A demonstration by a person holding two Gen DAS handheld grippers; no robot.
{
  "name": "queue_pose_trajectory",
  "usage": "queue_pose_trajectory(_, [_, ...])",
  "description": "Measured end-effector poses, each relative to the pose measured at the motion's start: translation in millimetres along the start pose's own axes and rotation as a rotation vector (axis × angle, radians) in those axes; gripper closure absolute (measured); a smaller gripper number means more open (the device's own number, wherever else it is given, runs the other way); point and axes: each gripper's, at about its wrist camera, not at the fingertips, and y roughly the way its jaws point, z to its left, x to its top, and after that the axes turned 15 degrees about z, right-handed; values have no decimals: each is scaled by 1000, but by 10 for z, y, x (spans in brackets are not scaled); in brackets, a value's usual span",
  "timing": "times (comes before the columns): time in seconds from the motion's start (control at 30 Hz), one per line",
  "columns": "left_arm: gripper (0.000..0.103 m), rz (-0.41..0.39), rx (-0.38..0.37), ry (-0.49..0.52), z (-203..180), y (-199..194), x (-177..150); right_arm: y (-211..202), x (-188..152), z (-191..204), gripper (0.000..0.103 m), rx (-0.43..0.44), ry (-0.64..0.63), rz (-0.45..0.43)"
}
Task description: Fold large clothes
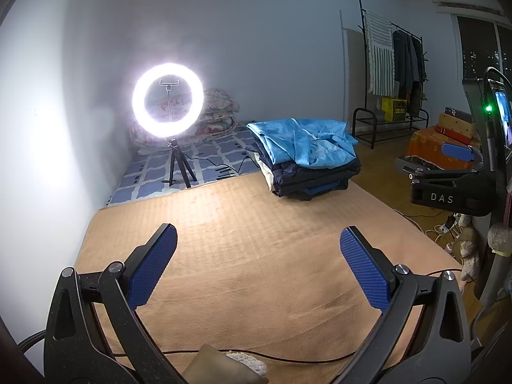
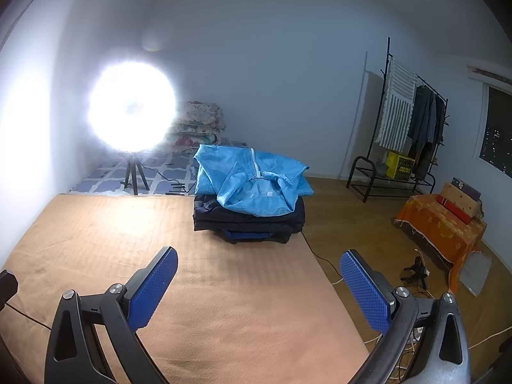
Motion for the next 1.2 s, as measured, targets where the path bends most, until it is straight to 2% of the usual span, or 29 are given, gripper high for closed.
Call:
queue_pose_trajectory(0.97, [0,-3,0,-2,-10,-15,-4,21,-68,23,0,-3,-7,11])
queue_pose_trajectory(1.2, [0,-27,25,-4,-29,-66,1,32,-73,14,0,1,-4,12])
